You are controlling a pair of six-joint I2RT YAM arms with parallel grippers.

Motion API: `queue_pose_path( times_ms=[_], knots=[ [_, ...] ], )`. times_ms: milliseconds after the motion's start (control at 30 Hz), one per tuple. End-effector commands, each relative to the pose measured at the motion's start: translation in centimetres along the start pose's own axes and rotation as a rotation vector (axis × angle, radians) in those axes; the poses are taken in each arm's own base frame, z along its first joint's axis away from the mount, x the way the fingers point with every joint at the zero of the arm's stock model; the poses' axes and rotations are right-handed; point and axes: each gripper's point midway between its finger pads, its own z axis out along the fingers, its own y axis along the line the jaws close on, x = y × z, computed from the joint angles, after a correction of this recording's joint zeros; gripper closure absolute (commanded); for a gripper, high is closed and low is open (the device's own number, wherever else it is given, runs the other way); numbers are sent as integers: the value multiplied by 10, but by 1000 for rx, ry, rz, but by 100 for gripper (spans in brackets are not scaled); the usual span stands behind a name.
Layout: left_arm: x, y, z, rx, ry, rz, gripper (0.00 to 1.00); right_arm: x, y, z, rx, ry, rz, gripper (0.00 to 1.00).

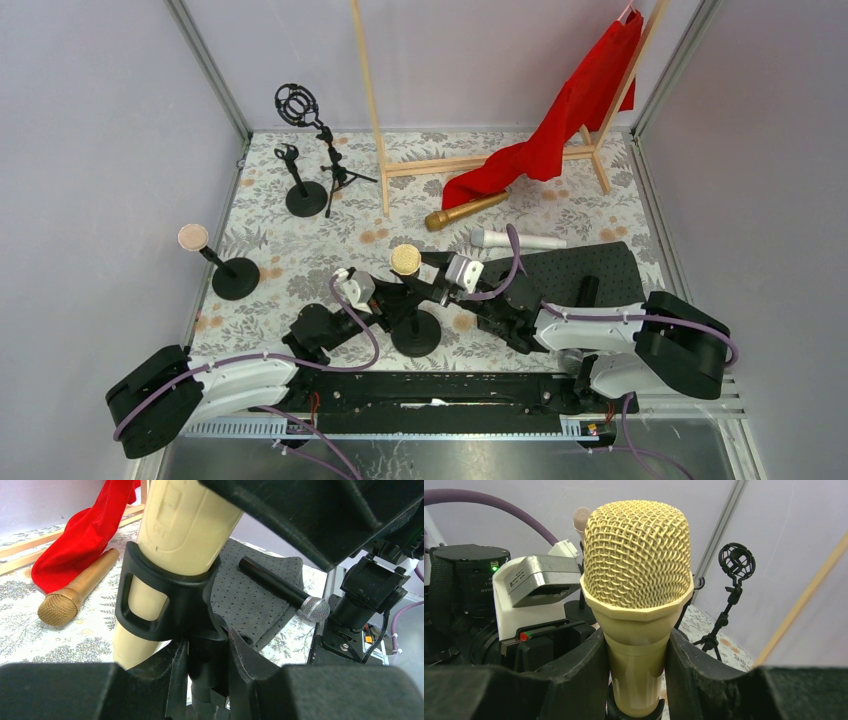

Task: Attach the microphones to the stand

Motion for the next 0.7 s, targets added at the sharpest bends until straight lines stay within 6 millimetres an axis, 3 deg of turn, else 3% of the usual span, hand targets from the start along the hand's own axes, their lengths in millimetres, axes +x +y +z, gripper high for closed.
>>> queue_pose_path(
  times_ms=[0, 667],
  knots=[
    [21, 12, -8, -53, 63, 24, 100, 210, 52, -141, -145, 841, 43, 100],
    [24, 15, -9, -67, 76, 19, 100, 223, 55, -149, -131, 888, 70, 100]
  ],
)
